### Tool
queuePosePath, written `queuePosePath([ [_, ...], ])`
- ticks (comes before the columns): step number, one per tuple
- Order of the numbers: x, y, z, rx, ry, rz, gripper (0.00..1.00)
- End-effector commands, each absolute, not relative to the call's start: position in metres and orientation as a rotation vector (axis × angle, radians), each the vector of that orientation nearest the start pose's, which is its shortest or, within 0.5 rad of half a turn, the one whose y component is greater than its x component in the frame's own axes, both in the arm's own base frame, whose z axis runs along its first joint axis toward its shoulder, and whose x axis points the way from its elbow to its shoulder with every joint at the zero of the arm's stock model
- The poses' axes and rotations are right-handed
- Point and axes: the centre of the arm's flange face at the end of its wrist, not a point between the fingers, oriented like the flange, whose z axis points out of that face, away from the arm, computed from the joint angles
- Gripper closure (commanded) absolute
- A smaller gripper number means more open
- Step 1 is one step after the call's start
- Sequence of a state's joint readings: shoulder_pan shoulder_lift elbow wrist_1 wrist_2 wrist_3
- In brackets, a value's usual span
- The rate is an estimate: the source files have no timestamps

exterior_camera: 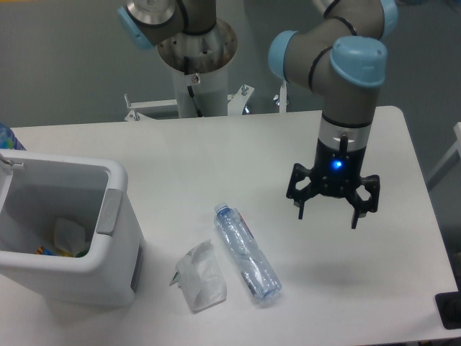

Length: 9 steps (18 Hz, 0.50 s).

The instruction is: Open the trash can

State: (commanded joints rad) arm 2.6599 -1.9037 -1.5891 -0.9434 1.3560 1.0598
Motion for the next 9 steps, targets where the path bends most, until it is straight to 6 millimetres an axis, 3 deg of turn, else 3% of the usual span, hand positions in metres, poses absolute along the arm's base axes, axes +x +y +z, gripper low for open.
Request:
queuePosePath([
  [6,-0.4854,0.4275,0.3546,-2.880,0.044,0.229,0.00],
  [9,-0.4782,0.4350,0.3553,-2.911,0.157,0.256,0.00],
])
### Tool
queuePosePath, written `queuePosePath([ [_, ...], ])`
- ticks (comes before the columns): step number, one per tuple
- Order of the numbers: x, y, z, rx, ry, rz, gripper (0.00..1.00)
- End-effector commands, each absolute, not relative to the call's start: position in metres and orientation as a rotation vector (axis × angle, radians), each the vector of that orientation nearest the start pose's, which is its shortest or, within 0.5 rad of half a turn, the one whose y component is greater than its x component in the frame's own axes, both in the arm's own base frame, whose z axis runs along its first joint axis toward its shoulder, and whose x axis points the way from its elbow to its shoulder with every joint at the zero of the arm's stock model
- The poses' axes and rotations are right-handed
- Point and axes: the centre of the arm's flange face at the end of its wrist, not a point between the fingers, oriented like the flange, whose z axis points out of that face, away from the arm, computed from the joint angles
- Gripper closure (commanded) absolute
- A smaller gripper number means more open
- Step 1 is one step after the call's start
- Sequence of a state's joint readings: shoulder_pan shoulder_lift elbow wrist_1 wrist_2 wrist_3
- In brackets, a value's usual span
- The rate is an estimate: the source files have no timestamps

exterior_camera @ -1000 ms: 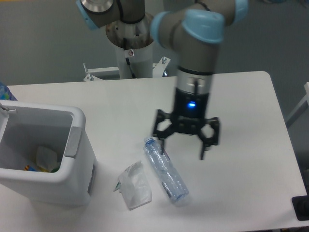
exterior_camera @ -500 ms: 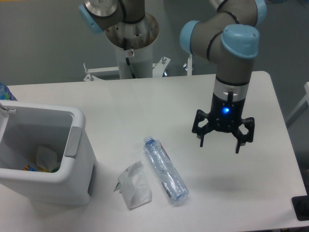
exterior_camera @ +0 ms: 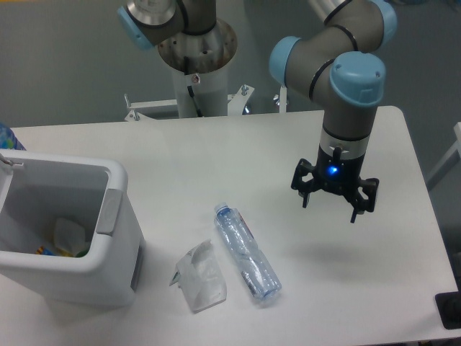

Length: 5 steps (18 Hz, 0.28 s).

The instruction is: Open the trash can

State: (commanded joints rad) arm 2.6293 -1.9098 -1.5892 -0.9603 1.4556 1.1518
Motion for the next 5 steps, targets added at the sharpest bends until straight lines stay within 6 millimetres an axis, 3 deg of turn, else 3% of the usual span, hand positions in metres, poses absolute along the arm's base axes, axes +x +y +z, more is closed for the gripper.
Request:
queuePosePath([
  [5,-0.4726,0.4326,0.3456,-2.938,0.221,0.257,0.00],
])
